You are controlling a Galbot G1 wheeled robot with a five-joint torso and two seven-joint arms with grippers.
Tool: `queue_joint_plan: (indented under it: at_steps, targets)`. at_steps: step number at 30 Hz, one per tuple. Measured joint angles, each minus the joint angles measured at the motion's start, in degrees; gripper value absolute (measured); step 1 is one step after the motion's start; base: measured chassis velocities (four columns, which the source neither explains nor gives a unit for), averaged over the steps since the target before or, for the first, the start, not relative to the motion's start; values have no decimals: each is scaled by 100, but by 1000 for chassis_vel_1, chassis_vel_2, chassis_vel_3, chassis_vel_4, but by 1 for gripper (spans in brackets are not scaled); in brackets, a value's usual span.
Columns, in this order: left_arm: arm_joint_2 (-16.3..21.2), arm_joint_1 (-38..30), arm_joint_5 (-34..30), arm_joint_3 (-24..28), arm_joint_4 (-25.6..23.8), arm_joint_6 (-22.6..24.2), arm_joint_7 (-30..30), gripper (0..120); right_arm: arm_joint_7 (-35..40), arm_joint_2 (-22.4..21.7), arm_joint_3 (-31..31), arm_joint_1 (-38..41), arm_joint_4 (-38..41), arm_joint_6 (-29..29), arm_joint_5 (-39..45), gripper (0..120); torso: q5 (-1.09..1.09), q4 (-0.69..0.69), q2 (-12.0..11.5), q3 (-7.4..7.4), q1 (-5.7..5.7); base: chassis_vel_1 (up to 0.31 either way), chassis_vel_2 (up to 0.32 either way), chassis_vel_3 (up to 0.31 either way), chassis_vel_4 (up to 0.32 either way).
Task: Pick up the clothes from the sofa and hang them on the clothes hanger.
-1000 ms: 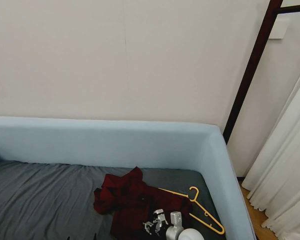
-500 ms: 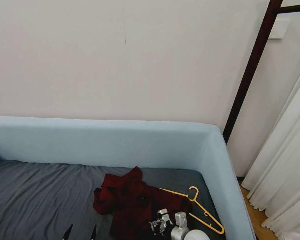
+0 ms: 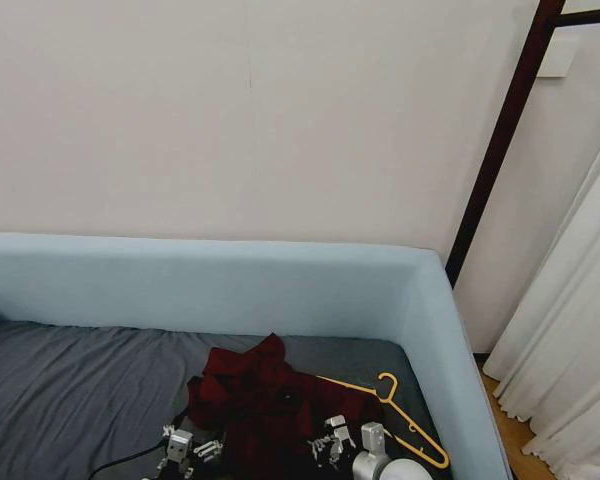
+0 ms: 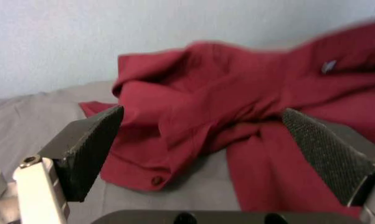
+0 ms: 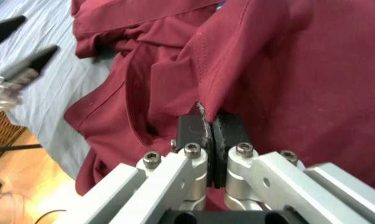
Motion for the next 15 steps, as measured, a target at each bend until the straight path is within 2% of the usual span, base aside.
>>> queue_joint_plan:
  at_steps: [1, 5, 15]
  targets:
    - [1, -166, 228, 86, 156, 20, -62, 100, 1, -10, 31, -12, 0, 0, 4, 0, 1, -1, 0, 0, 0, 0, 0, 0, 0]
    - [102, -476, 317, 263, 339, 43, -90, 100, 4, -19, 104, -47, -13, 0, 43, 0, 2, 0, 0, 0, 0, 0, 0, 0, 0]
    - [47, -1207, -163, 761, 814, 172, 101, 100, 6, -9, 101, -66, -61, 0, 48, 0, 1, -2, 0, -1, 0, 0, 0, 0, 0]
